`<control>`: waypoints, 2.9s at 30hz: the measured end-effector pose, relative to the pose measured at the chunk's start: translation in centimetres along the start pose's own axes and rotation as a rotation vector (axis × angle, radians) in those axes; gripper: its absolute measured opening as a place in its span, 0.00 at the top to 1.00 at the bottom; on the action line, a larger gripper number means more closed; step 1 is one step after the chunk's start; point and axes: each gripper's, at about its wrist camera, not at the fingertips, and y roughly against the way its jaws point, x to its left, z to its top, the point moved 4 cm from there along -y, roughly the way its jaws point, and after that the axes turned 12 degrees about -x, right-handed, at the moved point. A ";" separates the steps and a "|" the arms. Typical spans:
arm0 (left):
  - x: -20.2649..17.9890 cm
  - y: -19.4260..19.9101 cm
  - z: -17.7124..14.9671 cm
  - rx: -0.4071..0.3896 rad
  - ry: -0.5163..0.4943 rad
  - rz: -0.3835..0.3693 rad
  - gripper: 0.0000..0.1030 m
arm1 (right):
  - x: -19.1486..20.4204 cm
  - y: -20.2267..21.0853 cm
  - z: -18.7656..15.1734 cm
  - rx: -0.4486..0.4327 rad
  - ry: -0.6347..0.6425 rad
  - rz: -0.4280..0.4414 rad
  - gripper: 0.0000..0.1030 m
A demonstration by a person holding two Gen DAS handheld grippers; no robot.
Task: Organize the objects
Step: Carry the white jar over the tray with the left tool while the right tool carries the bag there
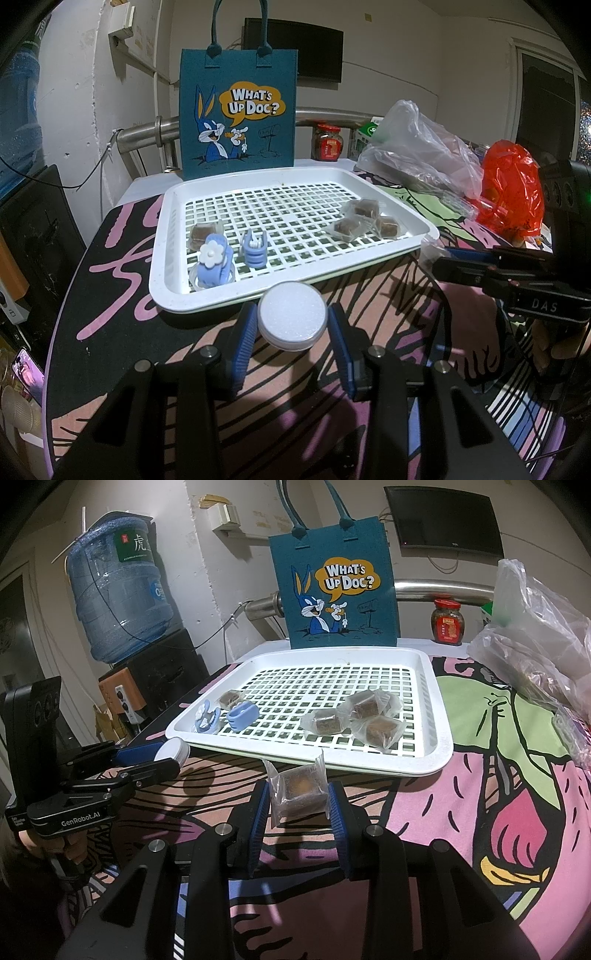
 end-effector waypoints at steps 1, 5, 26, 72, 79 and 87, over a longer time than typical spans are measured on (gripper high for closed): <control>0.0 0.0 -0.1 0.001 0.001 0.000 0.63 | 0.0 0.0 0.0 0.000 -0.001 0.000 0.69; 0.0 0.0 -0.4 0.006 0.007 -0.003 0.63 | -0.2 -0.1 0.0 0.003 -0.011 0.001 0.69; 3.3 2.5 4.3 -0.090 0.039 0.043 0.63 | -1.9 1.4 4.5 -0.105 -0.070 -0.017 0.69; 6.3 -9.0 10.2 -0.033 0.108 0.129 0.63 | -5.2 -7.6 13.1 -0.151 -0.149 -0.059 0.69; 6.8 -7.8 13.5 -0.118 0.153 0.122 0.63 | -4.0 -6.0 15.7 -0.227 -0.117 -0.046 0.69; 6.8 -7.9 14.1 -0.147 0.156 0.119 0.63 | -2.3 -6.2 17.3 -0.252 -0.073 -0.022 0.69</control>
